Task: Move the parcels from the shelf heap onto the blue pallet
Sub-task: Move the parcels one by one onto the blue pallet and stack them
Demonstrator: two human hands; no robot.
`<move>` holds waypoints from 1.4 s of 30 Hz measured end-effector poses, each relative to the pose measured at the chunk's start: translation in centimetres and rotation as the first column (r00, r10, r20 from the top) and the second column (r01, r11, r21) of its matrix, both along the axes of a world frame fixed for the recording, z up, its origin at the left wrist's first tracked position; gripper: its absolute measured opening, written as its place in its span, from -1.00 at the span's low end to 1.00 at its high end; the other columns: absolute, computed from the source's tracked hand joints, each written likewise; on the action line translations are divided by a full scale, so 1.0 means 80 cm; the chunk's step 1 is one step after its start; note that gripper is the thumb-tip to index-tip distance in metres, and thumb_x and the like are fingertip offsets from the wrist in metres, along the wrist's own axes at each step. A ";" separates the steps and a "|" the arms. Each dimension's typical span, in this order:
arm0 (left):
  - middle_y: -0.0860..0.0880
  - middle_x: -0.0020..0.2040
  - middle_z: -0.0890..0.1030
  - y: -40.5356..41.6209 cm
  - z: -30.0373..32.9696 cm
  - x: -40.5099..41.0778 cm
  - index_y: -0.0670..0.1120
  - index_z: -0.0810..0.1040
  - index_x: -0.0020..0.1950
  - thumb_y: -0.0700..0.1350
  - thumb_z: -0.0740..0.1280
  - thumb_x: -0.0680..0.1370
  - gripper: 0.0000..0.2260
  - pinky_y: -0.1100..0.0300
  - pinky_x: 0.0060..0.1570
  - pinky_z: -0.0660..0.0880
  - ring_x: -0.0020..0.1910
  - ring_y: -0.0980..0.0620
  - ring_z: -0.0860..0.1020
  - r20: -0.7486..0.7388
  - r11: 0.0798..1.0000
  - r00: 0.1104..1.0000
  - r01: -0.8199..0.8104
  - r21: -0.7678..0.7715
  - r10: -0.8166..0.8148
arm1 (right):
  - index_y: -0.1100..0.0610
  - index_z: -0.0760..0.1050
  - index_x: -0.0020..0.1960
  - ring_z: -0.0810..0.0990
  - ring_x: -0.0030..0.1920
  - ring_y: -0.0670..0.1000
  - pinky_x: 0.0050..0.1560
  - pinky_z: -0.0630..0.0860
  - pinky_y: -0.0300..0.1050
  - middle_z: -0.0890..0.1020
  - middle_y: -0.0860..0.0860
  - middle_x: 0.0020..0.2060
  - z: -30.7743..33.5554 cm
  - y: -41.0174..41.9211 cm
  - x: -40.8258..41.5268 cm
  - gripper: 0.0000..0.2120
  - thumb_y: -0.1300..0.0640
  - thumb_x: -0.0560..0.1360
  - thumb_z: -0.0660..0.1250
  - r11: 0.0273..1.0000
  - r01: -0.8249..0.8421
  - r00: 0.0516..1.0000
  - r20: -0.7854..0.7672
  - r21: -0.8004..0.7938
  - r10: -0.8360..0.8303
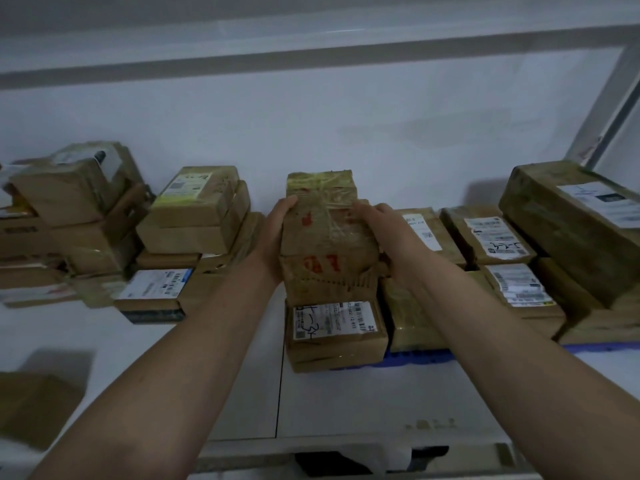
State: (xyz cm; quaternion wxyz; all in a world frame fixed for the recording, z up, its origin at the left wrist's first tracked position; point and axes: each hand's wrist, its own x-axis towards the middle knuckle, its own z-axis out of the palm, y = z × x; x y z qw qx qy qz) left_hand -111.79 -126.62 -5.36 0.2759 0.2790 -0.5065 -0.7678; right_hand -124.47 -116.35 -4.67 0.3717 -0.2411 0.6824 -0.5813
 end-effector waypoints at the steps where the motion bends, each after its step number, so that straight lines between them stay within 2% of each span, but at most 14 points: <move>1: -0.04 -0.26 0.69 0.002 -0.001 0.002 -0.10 0.55 -0.04 -0.01 0.07 0.66 -0.69 0.12 -0.10 0.57 -0.31 0.02 0.67 0.008 1.000 1.000 0.021 0.009 -0.021 | 0.09 0.49 0.06 0.61 0.05 0.15 0.11 0.58 0.13 0.60 0.10 0.06 -0.003 -0.001 0.000 -0.71 -0.12 0.51 0.30 1.000 0.025 0.999 -0.033 -0.002 -0.025; 4: -0.03 -0.32 0.69 0.005 -0.002 0.006 -0.12 0.54 -0.05 -0.04 0.06 0.67 -0.70 0.21 -0.34 0.61 -0.36 0.04 0.67 0.006 0.999 0.999 0.051 0.012 -0.051 | 0.05 0.53 -0.12 0.62 0.05 0.17 0.14 0.56 0.18 0.62 0.13 0.06 -0.009 -0.001 0.005 -0.80 -0.07 0.53 0.29 0.997 0.072 0.995 -0.061 -0.014 -0.073; 7: -0.02 -0.40 0.66 0.002 0.003 0.008 -0.15 0.51 -0.10 -0.10 0.06 0.67 -0.70 0.31 -0.50 0.52 -0.44 0.08 0.64 -0.025 0.999 0.999 0.033 0.004 -0.033 | 0.04 0.57 -0.14 0.63 0.06 0.13 0.18 0.54 0.15 0.65 0.08 0.01 -0.011 0.001 0.009 -0.78 -0.09 0.53 0.29 0.995 0.070 0.997 -0.007 -0.064 -0.071; 11: -0.07 -0.30 0.66 -0.011 0.007 0.015 -0.16 0.54 -0.09 -0.09 0.09 0.66 -0.71 0.30 -0.48 0.52 -0.41 0.06 0.65 -0.039 1.000 0.999 -0.006 0.026 0.007 | 0.00 0.58 -0.04 0.59 0.07 0.05 0.20 0.52 0.13 0.64 0.01 -0.01 -0.014 -0.003 0.011 -0.75 -0.16 0.51 0.29 0.993 0.067 0.997 -0.032 -0.096 -0.070; 14: -0.04 -0.38 0.66 -0.010 0.010 0.017 -0.16 0.51 -0.08 -0.08 0.06 0.67 -0.70 0.32 -0.52 0.50 -0.44 0.08 0.64 -0.027 1.000 0.999 0.018 0.003 -0.018 | -0.02 0.58 0.05 0.61 0.07 0.05 0.16 0.55 0.10 0.65 -0.02 0.04 -0.013 -0.007 0.014 -0.67 -0.22 0.48 0.27 0.995 0.068 0.997 -0.041 -0.080 -0.071; 17: 0.00 -0.46 0.64 -0.003 0.015 0.012 -0.14 0.48 -0.13 -0.09 0.03 0.68 -0.69 0.34 -0.56 0.47 -0.50 0.11 0.61 -0.030 0.999 0.999 0.015 -0.040 -0.016 | 0.01 0.54 -0.04 0.61 0.06 0.03 0.12 0.55 0.02 0.64 -0.01 0.01 -0.012 -0.006 0.009 -0.74 -0.17 0.54 0.25 0.994 0.053 0.998 -0.039 -0.093 -0.057; 20: -0.04 -0.33 0.69 -0.005 0.019 0.004 -0.12 0.53 -0.05 0.01 0.04 0.68 -0.66 0.29 -0.44 0.54 -0.38 0.07 0.66 -0.014 1.000 1.000 0.017 -0.004 -0.017 | 0.10 0.52 0.03 0.61 0.04 0.04 0.05 0.57 -0.01 0.64 0.04 0.02 -0.006 -0.007 -0.001 -0.70 -0.13 0.56 0.25 0.990 0.035 0.999 0.024 -0.140 -0.032; 24: -0.09 0.05 0.66 -0.023 0.021 -0.012 -0.06 0.59 0.09 0.21 0.06 0.63 -0.56 0.09 -0.10 0.53 -0.03 -0.04 0.64 0.049 1.000 0.999 -0.005 0.002 0.004 | 0.14 0.50 0.26 0.64 0.08 0.18 0.09 0.58 0.22 0.65 0.15 0.10 0.006 -0.016 -0.014 -0.55 -0.16 0.55 0.22 0.978 -0.010 0.979 0.195 -0.209 0.051; 28: -0.07 0.04 0.66 -0.035 0.025 -0.023 -0.01 0.60 0.08 0.32 0.03 0.58 -0.49 0.04 0.04 0.52 0.06 -0.06 0.61 0.117 1.000 0.993 -0.024 0.000 0.024 | 0.12 0.54 0.25 0.64 0.10 0.18 0.11 0.57 0.21 0.66 0.15 0.09 0.005 -0.028 -0.025 -0.55 -0.16 0.59 0.13 0.978 -0.022 0.972 0.223 -0.207 0.069; 31: -0.10 0.12 0.65 -0.040 0.022 -0.030 0.00 0.60 0.12 0.36 0.00 0.56 -0.44 0.00 0.19 0.48 0.15 -0.09 0.59 0.167 1.000 0.986 -0.022 -0.001 0.022 | 0.10 0.46 0.31 0.64 0.10 0.18 0.07 0.58 0.23 0.62 0.16 0.16 -0.006 -0.034 -0.027 -0.45 -0.24 0.48 0.19 0.987 -0.014 0.973 0.226 -0.162 0.051; 34: -0.11 0.20 0.62 -0.039 0.015 -0.036 -0.01 0.57 0.24 0.37 -0.04 0.56 -0.38 0.03 0.14 0.50 0.17 -0.09 0.58 0.198 1.000 0.980 -0.007 0.002 0.007 | 0.09 0.47 0.30 0.64 0.10 0.15 -0.05 0.63 0.11 0.63 0.14 0.15 -0.023 -0.032 -0.033 -0.51 -0.21 0.55 0.14 0.989 -0.002 0.972 0.231 -0.145 0.036; 38: 0.03 0.12 0.61 -0.033 0.007 -0.043 0.01 0.58 0.15 0.33 -0.11 0.59 -0.41 0.16 -0.17 0.49 -0.06 0.06 0.59 0.214 0.999 0.977 -0.009 -0.031 0.015 | 0.08 0.59 0.17 0.65 0.09 0.14 -0.07 0.62 0.06 0.67 0.12 0.07 -0.036 -0.032 -0.045 -0.53 -0.19 0.61 0.05 0.985 0.006 0.970 0.239 -0.170 0.035; 40: 0.12 0.06 0.57 -0.032 0.000 -0.042 0.01 0.56 0.19 0.32 -0.11 0.59 -0.40 0.19 -0.23 0.45 -0.13 0.10 0.53 0.247 1.000 0.969 0.016 -0.023 -0.010 | 0.05 0.60 0.14 0.65 0.08 0.14 0.03 0.59 0.12 0.67 0.11 0.07 -0.029 -0.036 -0.039 -0.50 -0.29 0.53 0.13 0.987 -0.013 0.966 0.251 -0.163 0.054; 42: 0.05 0.10 0.59 -0.034 -0.005 -0.040 0.00 0.59 0.13 0.35 -0.06 0.57 -0.41 0.13 -0.20 0.47 -0.10 0.04 0.57 0.229 0.998 0.972 0.052 0.044 -0.061 | 0.03 0.48 0.29 0.62 0.12 0.17 0.05 0.59 0.19 0.62 0.12 0.16 -0.026 -0.043 -0.035 -0.25 -0.45 0.28 0.32 0.994 -0.012 0.966 0.254 -0.108 0.040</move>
